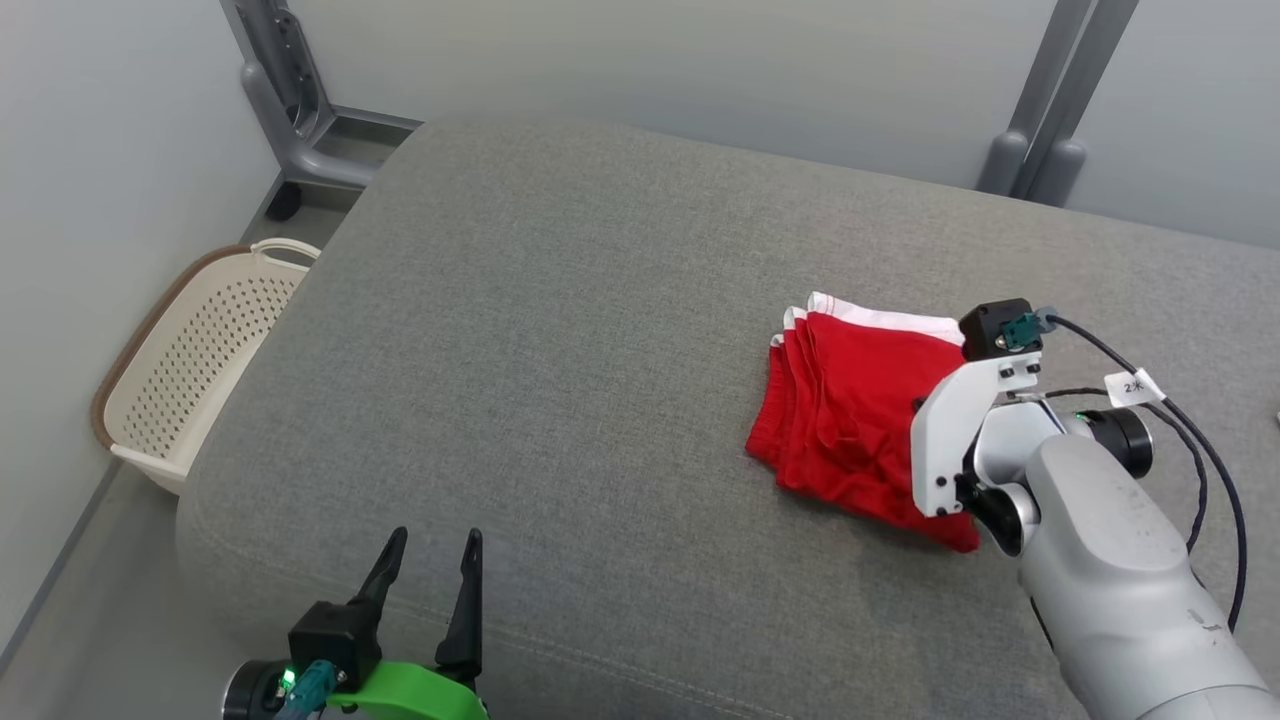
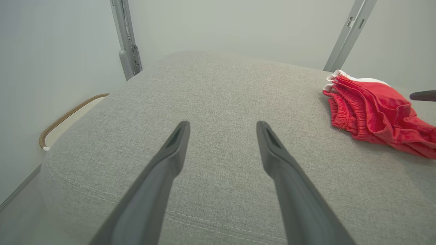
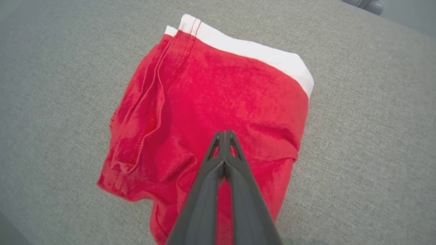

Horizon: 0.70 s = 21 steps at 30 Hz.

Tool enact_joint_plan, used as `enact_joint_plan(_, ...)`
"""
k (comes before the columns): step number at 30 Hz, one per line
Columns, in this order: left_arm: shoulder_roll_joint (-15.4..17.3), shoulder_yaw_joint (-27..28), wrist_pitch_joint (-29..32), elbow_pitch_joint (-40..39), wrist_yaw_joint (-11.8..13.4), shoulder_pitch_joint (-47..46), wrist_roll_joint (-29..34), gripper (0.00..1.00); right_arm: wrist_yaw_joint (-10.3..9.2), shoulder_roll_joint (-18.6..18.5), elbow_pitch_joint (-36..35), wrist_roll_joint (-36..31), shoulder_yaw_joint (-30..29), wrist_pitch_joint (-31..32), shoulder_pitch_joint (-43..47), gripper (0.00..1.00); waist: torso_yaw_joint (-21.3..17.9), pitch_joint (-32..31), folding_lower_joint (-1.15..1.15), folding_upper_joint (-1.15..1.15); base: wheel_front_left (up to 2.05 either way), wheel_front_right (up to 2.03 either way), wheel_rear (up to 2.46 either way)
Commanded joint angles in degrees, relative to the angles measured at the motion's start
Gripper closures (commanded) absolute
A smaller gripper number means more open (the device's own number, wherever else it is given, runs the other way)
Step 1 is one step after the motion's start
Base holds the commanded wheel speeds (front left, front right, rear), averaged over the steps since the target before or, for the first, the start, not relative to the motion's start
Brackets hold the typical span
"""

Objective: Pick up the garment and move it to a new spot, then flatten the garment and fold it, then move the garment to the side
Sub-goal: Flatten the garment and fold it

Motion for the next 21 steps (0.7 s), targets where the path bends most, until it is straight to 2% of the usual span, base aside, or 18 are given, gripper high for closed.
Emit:
enact_joint_plan(1,-0.3,-0.2,-0.2,0.0,-0.1,-0.6,0.0,0.00,-0.01,0.5,0.6,-0.7,-0.6,-0.6,0.6,1.00,0.4,0.8,0.00,0.00,0.00,0.00,0.00)
enact_joint_plan(9,-1.1,-0.7,-0.3,1.2,-0.8,-1.4,0.0,0.00,-0.01,3.2,4.8,-3.8,0.6,-1.7,0.0,1.00,2.6,1.8,0.00,0.00,0.00,0.00,0.00)
enact_joint_plan(14,-0.9,-0.4,-0.3,1.8,-1.1,-1.1,0.1,0.00,-0.01,3.9,6.0,-1.1,4.7,-1.8,-0.3,1.00,3.5,1.1,0.00,0.00,0.00,0.00,0.00)
enact_joint_plan(21,-1.0,-0.7,-0.3,1.9,-1.1,-0.7,0.5,0.00,-0.02,4.0,5.6,6.9,12.6,-2.0,-0.7,1.00,4.6,0.6,0.00,0.00,0.00,0.00,0.00)
